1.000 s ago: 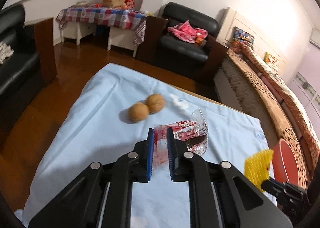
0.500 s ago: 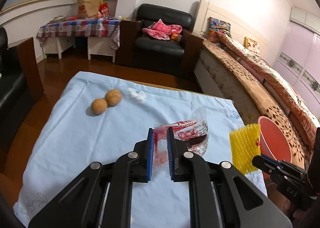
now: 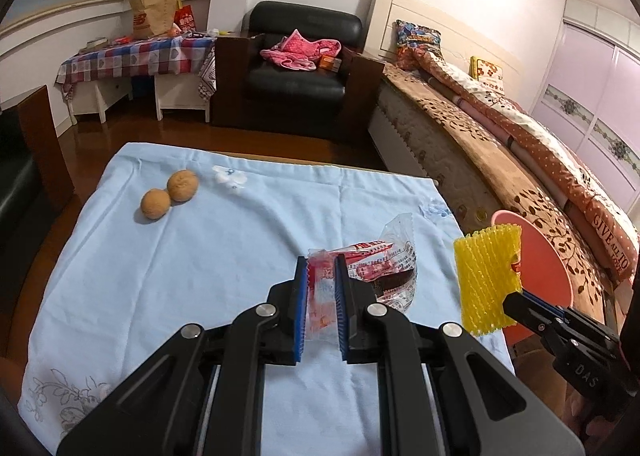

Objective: Collect trash
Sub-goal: 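Carry the yellow mesh and snack wrapper over the pink bucket with both grippers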

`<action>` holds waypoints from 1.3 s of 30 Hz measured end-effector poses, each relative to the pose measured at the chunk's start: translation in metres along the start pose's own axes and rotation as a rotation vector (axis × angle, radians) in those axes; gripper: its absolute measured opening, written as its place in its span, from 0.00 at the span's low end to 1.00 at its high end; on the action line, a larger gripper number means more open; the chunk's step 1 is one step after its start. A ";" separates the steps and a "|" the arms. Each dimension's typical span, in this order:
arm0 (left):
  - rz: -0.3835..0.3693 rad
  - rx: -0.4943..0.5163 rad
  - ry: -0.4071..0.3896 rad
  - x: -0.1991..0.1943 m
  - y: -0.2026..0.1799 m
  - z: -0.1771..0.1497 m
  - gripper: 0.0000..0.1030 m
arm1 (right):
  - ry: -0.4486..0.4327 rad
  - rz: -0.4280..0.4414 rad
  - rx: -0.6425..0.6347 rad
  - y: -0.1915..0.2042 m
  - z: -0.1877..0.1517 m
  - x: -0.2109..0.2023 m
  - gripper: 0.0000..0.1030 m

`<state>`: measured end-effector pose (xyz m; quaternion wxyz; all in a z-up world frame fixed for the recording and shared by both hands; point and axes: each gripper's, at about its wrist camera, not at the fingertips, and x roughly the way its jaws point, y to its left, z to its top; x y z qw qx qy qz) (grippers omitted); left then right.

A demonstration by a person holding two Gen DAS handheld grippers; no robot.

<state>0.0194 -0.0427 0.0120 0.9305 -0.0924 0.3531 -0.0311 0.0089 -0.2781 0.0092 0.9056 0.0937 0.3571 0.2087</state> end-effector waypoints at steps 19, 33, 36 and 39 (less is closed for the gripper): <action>-0.021 0.082 -0.006 0.000 -0.040 -0.002 0.12 | -0.048 -0.022 0.055 -0.021 -0.008 -0.023 0.09; -0.056 0.142 -0.009 0.004 -0.072 -0.001 0.12 | -0.086 -0.059 0.107 -0.040 -0.011 -0.039 0.09; -0.067 0.152 -0.013 0.005 -0.080 0.001 0.12 | -0.095 -0.068 0.120 -0.044 -0.009 -0.041 0.09; -0.079 0.170 -0.017 0.008 -0.088 0.003 0.12 | -0.104 -0.079 0.136 -0.050 -0.010 -0.044 0.09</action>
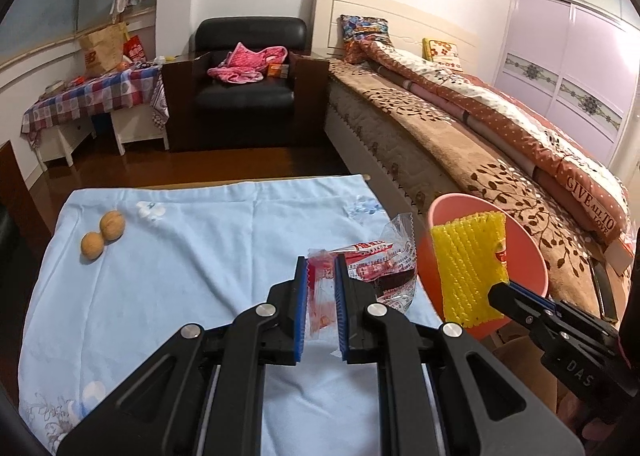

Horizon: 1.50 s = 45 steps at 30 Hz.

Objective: Collect trash
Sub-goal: 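Carry the yellow mesh and snack wrapper over the pink bucket with both grippers, then open both grippers to drop the mesh and wrapper into the bucket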

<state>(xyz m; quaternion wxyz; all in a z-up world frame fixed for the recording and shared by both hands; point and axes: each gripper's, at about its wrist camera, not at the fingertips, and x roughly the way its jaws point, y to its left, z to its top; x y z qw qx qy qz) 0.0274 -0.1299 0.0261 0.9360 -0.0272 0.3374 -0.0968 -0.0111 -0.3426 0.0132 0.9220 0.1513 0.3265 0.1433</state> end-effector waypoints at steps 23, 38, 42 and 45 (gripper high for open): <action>-0.082 0.107 -0.014 0.026 -0.057 0.016 0.12 | -0.084 -0.101 0.131 -0.063 0.015 -0.019 0.10; -0.140 0.157 -0.005 0.049 -0.096 0.018 0.12 | -0.110 -0.186 0.184 -0.099 0.009 -0.021 0.10; -0.142 0.179 0.003 0.058 -0.108 0.017 0.12 | -0.111 -0.214 0.193 -0.107 0.006 -0.020 0.10; -0.144 0.189 0.011 0.064 -0.113 0.017 0.12 | -0.111 -0.226 0.208 -0.114 0.004 -0.019 0.10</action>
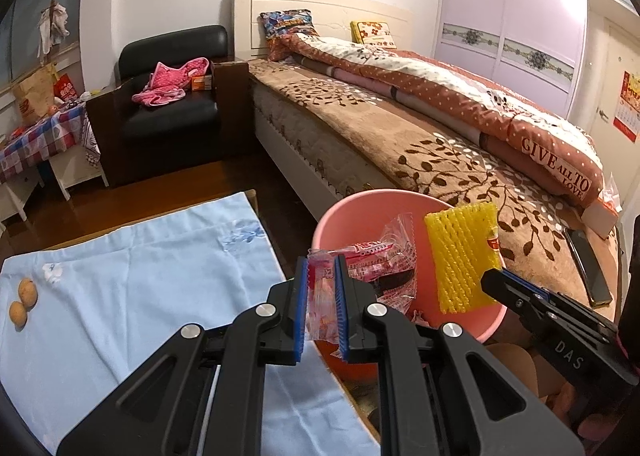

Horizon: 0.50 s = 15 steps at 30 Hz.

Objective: Collect trash
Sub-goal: 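Open both grippers to drop the mesh and wrapper into the bucket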

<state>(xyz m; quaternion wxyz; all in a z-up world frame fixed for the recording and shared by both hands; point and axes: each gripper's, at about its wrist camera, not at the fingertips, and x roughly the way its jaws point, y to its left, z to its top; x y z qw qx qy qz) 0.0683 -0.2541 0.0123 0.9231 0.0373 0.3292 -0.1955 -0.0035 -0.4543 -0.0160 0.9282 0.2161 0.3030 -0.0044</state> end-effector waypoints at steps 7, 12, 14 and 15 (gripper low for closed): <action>0.000 0.046 0.027 0.019 -0.017 0.000 0.12 | 0.007 -0.029 0.027 -0.014 -0.001 0.006 0.10; 0.003 0.073 0.054 0.032 -0.026 -0.002 0.12 | 0.016 -0.062 0.044 -0.023 -0.001 0.013 0.10; 0.004 0.078 0.057 0.037 -0.029 -0.003 0.12 | 0.021 -0.072 0.048 -0.025 -0.001 0.016 0.10; 0.004 0.080 0.057 0.038 -0.030 -0.003 0.12 | 0.023 -0.077 0.050 -0.026 -0.001 0.017 0.10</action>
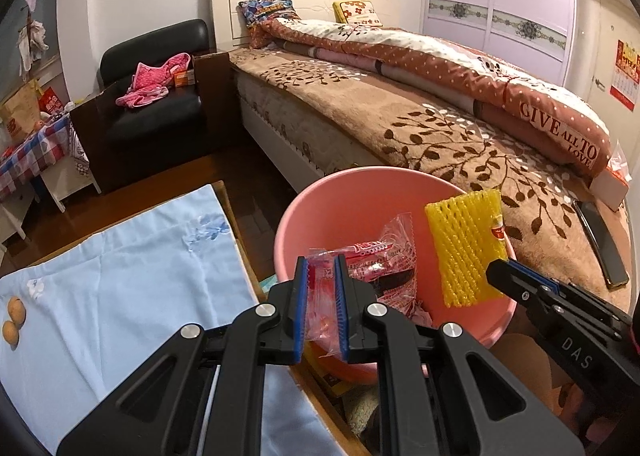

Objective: Collect trash
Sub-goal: 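Open both grippers to drop the mesh and wrapper into the bucket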

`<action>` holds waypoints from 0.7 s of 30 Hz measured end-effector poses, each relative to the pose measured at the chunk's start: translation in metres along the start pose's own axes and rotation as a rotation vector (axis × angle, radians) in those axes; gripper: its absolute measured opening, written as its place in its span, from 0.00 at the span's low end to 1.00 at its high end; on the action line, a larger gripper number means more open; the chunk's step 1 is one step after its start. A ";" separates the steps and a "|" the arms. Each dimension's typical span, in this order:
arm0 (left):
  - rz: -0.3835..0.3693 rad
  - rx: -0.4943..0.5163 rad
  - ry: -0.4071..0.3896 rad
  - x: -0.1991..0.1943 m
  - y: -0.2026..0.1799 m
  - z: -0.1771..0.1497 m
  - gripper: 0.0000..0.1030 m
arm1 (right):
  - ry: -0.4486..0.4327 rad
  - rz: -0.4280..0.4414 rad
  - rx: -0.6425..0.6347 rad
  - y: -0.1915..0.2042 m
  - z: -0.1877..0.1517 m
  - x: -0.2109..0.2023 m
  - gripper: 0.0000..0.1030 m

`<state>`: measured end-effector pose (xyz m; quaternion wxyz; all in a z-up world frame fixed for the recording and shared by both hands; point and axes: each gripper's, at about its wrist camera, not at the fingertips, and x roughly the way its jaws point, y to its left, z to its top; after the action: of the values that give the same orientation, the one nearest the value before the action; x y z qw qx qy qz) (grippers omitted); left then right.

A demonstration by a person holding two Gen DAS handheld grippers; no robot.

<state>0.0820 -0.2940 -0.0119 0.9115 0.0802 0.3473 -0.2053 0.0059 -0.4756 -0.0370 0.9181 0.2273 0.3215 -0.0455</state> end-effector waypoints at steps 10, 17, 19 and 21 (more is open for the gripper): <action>-0.011 0.003 0.041 0.020 -0.008 -0.001 0.13 | 0.013 -0.024 0.014 -0.008 0.002 0.009 0.10; -0.029 -0.009 0.085 0.031 -0.009 -0.004 0.18 | 0.018 -0.028 0.024 -0.013 0.003 0.012 0.10; -0.034 -0.014 0.090 0.032 -0.008 -0.004 0.29 | 0.021 -0.027 0.025 -0.013 0.002 0.014 0.10; -0.043 -0.031 0.084 0.032 -0.006 -0.004 0.37 | 0.022 -0.027 0.025 -0.013 0.003 0.014 0.10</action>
<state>0.0982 -0.3080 -0.0362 0.8926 0.0673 0.3902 -0.2158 0.0159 -0.4871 -0.0490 0.9108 0.2348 0.3343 -0.0593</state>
